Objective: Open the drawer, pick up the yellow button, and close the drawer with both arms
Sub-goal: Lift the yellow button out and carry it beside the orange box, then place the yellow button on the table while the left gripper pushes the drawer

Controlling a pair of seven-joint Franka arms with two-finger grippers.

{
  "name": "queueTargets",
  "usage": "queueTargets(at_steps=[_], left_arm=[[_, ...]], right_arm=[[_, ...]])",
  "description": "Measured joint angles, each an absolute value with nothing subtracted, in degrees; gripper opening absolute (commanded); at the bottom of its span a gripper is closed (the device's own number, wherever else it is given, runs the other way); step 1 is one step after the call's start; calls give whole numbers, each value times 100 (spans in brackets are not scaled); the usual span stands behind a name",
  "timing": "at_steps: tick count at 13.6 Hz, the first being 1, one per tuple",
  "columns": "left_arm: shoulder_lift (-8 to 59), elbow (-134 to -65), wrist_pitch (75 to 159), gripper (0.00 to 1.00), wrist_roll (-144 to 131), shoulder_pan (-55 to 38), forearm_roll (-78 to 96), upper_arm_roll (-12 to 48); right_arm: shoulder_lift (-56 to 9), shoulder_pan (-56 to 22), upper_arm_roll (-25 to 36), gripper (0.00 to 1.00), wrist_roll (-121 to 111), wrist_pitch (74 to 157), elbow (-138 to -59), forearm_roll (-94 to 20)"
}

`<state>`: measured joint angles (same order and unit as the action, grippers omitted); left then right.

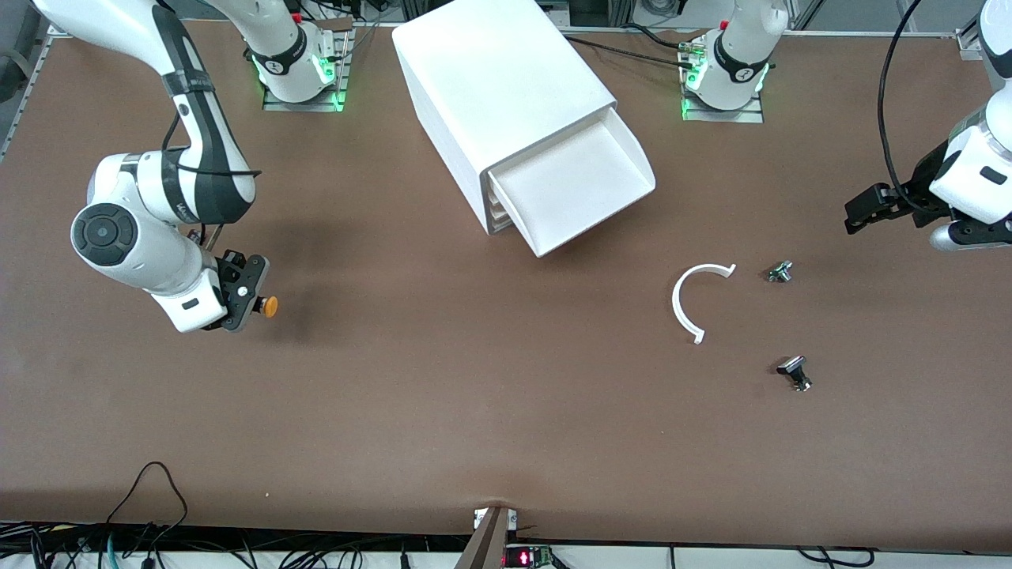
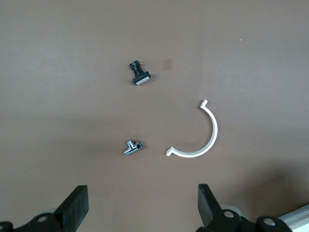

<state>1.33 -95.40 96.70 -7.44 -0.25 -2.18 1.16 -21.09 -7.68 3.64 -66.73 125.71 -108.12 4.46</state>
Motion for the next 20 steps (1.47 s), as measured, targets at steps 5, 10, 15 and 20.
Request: queueTargets(at_steps=[5, 10, 15, 20], left_arm=[[228, -9574, 9672, 100, -740, -30, -524, 266], [386, -9755, 9672, 100, -880, -54, -580, 466], [551, -9985, 9824, 100, -2615, -259, -345, 858], [839, -10564, 10828, 100, -4579, -573, -81, 1357]], right_arm=[[-2107, -165, 358, 20, -7860, 13932, -12173, 446], [-2115, 261, 347, 100, -8599, 14766, -13145, 446], [-1862, 427, 179, 100, -8671, 14795, -12983, 382], [-1542, 411, -521, 100, -8397, 13823, -12063, -763]])
